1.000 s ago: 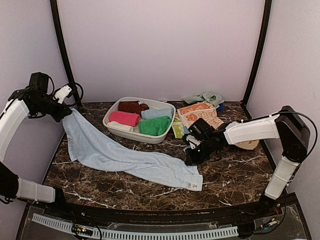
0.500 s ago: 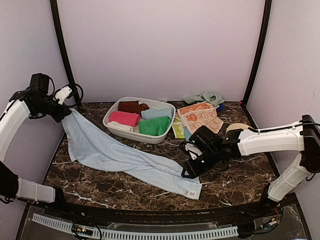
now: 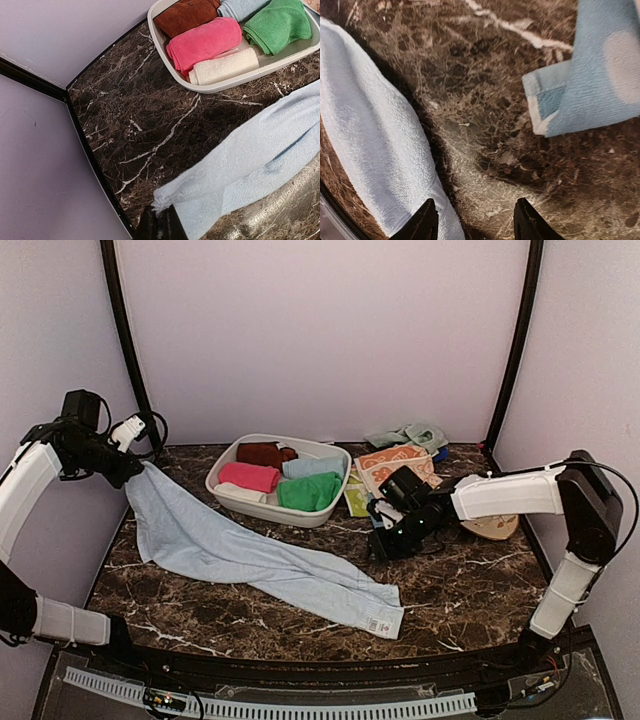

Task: Roll the towels
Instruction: Adjust the towel at the center of the board.

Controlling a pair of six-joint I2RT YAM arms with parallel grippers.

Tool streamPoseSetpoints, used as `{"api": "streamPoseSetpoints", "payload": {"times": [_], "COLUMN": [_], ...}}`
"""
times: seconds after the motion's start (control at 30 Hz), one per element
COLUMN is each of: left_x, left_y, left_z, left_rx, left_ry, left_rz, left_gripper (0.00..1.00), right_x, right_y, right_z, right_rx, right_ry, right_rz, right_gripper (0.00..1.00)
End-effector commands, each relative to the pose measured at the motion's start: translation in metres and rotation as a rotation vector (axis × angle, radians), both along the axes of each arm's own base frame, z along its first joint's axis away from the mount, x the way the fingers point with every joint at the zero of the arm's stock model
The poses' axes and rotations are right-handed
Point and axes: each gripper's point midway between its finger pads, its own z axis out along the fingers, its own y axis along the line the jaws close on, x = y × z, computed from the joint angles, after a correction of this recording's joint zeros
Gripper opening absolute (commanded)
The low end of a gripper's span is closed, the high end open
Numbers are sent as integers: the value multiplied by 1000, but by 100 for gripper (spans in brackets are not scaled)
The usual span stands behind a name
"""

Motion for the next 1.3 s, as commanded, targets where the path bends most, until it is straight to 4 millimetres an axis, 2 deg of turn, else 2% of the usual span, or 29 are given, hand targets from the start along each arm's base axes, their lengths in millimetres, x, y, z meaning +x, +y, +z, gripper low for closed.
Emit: {"api": "streamPoseSetpoints", "payload": {"times": [0.0,0.17,0.27,0.33,0.4,0.43,0.5,0.6,0.83,1.03,1.1,1.27], "left_x": [-4,-7,-8,-10,-12,-12,-13,-15,-16,-17,-16,-13], "left_y": [1,0,0,-1,-1,-1,0,0,1,4,5,5], "left_z": [-2,-11,-19,-21,-20,-19,-18,-17,-10,0,3,11], "left_rx": [8,-2,-12,-18,-20,-20,-13,-9,-8,16,20,14], "left_ry": [-8,33,60,64,63,62,62,61,48,13,3,-24], "left_rz": [-3,1,7,8,8,9,10,11,16,22,28,31], "left_gripper": [0,0,0,0,0,0,0,0,0,0,0,0], "right_x": [-13,-26,-32,-35,-37,-37,-36,-30,-13,-7,-2,0], "right_y": [20,39,41,39,36,34,33,31,28,18,19,11], "right_z": [-16,-19,-20,-23,-24,-23,-18,-2,55,83,100,120], "right_rx": [-30,-43,-68,-90,-123,-135,-140,-131,-89,-83,-66,-60], "right_ry": [5,-13,-22,-22,-34,-49,-72,-120,-264,-345,-377,-419], "right_rz": [65,127,140,139,140,138,131,112,80,49,36,5], "right_gripper": [53,57,52,41,25,13,0,0,0,0,0,0]}}
